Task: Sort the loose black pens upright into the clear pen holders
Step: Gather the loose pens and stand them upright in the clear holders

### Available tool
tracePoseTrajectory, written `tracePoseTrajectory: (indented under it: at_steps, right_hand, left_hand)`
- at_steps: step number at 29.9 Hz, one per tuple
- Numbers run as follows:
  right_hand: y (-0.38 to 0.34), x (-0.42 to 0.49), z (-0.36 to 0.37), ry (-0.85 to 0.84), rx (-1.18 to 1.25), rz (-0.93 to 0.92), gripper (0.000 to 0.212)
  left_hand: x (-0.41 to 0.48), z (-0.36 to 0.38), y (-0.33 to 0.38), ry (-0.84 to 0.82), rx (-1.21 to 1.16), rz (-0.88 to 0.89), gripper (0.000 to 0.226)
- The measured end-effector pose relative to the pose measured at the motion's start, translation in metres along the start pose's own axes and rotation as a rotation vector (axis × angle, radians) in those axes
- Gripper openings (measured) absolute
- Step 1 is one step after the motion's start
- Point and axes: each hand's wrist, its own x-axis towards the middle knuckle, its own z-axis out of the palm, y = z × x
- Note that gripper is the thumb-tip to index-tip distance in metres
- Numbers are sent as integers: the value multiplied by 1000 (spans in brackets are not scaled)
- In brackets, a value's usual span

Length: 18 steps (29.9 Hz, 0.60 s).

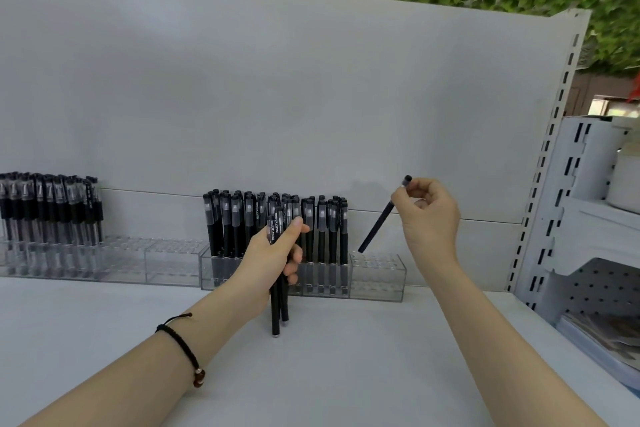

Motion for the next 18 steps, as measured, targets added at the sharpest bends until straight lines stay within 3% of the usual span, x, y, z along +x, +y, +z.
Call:
tracePoseTrajectory:
  at_steps: [10,18]
  right_hand:
    - [16,-13,12,-246,-235,-36,6]
    - [18,-10,11,-292,-266,-32,4]
  left_hand:
    - [-6,4,4,-89,3,-34,46]
    - [-6,9,7,-104,-38,-34,26]
